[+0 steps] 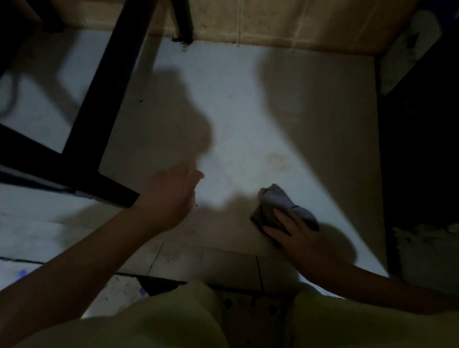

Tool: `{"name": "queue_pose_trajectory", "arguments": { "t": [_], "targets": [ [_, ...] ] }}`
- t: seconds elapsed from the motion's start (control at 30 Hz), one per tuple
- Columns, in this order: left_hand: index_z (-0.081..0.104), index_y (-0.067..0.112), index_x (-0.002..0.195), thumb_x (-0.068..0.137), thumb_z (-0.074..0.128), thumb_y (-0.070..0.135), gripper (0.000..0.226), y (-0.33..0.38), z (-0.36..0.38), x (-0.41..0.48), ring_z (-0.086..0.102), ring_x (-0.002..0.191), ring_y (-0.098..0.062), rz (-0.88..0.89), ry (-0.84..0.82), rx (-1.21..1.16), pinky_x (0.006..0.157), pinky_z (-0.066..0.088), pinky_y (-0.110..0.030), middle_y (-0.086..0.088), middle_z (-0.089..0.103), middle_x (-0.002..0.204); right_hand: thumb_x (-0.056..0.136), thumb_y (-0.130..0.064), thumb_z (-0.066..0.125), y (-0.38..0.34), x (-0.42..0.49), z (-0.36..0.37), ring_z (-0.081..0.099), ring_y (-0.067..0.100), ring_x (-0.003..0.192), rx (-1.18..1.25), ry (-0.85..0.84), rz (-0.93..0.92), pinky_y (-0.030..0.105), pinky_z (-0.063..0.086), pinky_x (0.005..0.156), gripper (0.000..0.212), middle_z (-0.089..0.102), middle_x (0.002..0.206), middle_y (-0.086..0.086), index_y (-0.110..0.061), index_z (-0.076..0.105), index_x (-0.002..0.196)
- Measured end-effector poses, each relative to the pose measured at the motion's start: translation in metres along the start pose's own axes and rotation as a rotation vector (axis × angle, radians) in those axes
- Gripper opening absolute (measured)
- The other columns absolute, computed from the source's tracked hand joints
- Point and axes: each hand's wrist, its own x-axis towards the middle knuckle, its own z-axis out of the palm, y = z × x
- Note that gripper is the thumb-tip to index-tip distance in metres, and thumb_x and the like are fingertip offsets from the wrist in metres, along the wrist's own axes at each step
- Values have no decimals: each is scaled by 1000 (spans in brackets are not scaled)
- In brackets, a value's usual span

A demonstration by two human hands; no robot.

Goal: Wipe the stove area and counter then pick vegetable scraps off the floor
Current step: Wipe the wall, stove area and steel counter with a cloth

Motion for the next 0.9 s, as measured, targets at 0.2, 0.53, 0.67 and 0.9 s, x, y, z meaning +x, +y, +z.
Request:
{"name": "queue_pose_trajectory", "arguments": {
  "t": [0.2, 0.53, 0.67, 0.9],
  "targets": [
    [45, 16, 132, 91, 48, 16, 42, -16, -5, -27, 46, 120, -25, -32, -8, 125, 91, 35, -34, -6, 45, 137, 97, -16, 35, -34, 60, 5, 20, 42, 141, -126, -231, -169, 51, 50, 92, 52, 15, 155, 21, -24, 26, 148],
    [42, 14, 135, 93, 46, 18, 43, -17, -4, -31, 43, 127, -27, -72, -36, 151, 99, 34, -38, -9, 39, 145, 96, -25, 45, -36, 96, 17, 23, 37, 140, -27, -179, -133, 49, 47, 94, 51, 16, 156, 12, -27, 29, 144],
    [41, 17, 137, 95, 45, 16, 42, -2, -4, -9, 43, 124, -23, -28, -51, 121, 98, 31, -35, -6, 41, 142, 95, -30, 50, -13, 79, 4, 34, 36, 138, -82, -70, -26, 48, 51, 87, 45, 30, 153, 11, -31, 42, 139],
    [49, 18, 131, 95, 44, 14, 36, 41, -1, 41, 49, 122, -24, 114, -17, 86, 100, 37, -35, -5, 45, 141, 92, -24, 23, 63, 27, -8, 21, 34, 142, 59, -102, 326, 48, 43, 99, 52, 16, 157, 6, -32, 30, 143]
  ]
}}
